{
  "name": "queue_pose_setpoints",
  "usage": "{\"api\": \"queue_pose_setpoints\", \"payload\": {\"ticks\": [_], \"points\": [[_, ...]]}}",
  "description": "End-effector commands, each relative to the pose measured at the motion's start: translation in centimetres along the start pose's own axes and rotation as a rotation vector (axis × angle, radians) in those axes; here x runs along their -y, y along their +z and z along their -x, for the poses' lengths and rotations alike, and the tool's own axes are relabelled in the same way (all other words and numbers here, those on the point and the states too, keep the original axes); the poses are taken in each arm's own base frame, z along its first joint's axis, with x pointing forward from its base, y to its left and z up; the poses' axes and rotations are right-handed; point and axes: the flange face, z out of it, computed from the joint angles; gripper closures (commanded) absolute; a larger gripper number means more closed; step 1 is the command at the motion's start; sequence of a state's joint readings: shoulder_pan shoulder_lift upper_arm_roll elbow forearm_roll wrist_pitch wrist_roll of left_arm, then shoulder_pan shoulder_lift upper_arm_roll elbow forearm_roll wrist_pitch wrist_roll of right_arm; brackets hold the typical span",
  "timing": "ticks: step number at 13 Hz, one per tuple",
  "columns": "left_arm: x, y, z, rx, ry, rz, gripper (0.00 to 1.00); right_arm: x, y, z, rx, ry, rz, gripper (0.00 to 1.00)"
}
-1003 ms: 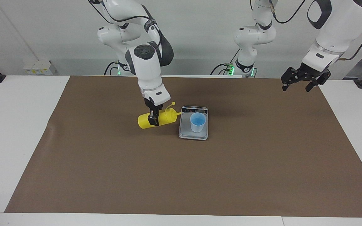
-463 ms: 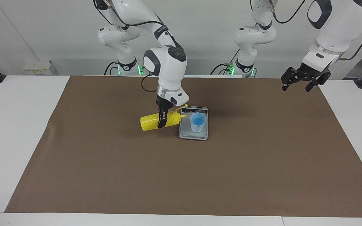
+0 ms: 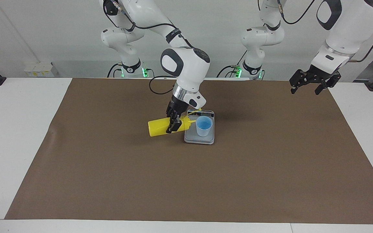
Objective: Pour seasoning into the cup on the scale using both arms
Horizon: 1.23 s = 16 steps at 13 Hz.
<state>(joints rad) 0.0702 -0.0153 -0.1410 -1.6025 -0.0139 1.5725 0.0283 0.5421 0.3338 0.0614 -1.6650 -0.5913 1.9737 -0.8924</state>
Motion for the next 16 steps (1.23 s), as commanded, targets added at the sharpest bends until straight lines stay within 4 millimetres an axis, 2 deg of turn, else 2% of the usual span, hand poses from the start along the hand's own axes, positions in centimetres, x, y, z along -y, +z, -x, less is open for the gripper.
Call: {"api": "queue_pose_setpoints", "payload": {"ticks": [1,2,3,5,8,9,12,13,16], "points": [[0.2,-0.1,0.7,-0.003,0.005,0.006,0.0,-0.2,-0.4,-1.7,0.058,-0.027,0.035,1.0],[0.2,-0.1,0.7,-0.003,0.007,0.006,0.0,0.0,0.0,-2.5,0.087,-0.04,0.051,1.0],[0.3,-0.1,0.7,-0.003,0.004,0.006,0.0,0.3,-0.5,-3.6,0.119,-0.058,0.093,1.0],[0.3,-0.1,0.7,-0.003,0.004,0.006,0.0,0.1,-1.3,-4.0,0.189,-0.105,0.181,1.0],[0.2,-0.1,0.7,-0.003,0.005,0.006,0.0,0.5,-1.4,-4.9,0.207,-0.111,0.236,1.0],[0.2,-0.1,0.7,-0.003,0.007,0.006,0.0,1.0,-0.7,-5.3,0.214,-0.136,0.247,1.0],[0.3,-0.1,0.7,-0.003,0.005,0.006,0.0,1.3,-0.6,-5.8,0.236,-0.154,0.268,1.0],[0.3,-0.1,0.7,-0.003,0.004,0.006,0.0,1.9,0.2,-6.4,0.245,-0.171,0.255,1.0],[0.2,-0.1,0.7,-0.003,0.007,0.006,0.0,1.9,0.1,-6.4,0.248,-0.171,0.254,1.0]]}}
